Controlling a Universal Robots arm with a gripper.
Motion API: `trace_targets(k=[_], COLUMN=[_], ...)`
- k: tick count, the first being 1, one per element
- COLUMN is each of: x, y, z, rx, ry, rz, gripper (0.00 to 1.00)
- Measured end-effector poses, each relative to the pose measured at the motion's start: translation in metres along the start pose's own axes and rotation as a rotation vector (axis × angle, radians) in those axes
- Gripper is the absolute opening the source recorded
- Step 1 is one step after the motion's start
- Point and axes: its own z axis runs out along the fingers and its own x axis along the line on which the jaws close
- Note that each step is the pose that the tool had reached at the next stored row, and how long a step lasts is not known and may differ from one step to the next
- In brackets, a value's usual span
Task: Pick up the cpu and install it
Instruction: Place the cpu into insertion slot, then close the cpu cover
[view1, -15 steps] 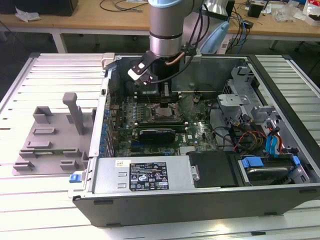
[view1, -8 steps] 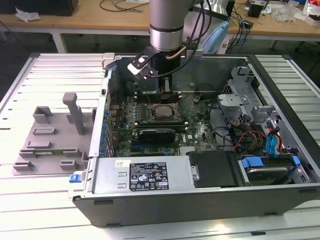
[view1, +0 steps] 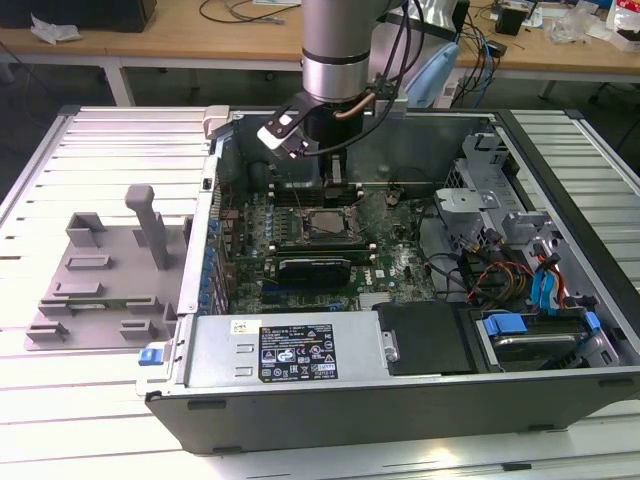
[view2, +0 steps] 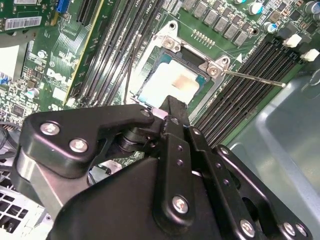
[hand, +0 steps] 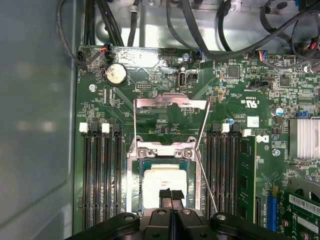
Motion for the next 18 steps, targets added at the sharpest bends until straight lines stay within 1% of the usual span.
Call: trace_targets(k=[8,9,10,11,12,15,18], x=[0.0,-0.0003,-0.0008,-0.0018,-0.0022,-0.0022,-0.0023], y=[0.0008,0.001,0.0014,0.0019,0.0022,0.0022,0.0067], z=[0.0001,-0.004,-0.0127,-0.0273,-0.0332,-0.0335,-0.0334], rx=[-0.0001,0.0,-0.0001,-0.0001,-0.0001,-0.0002,-0.0001], ry=[0.0001,0.0,0.0001,0.0001,0.0,0.0001,0.0], rz=[0.0,0.0,0.0,0.0,0.0,0.0,-0.001], gripper=[0.11,0.11,0.11,0.11,0.11,0.11,0.11])
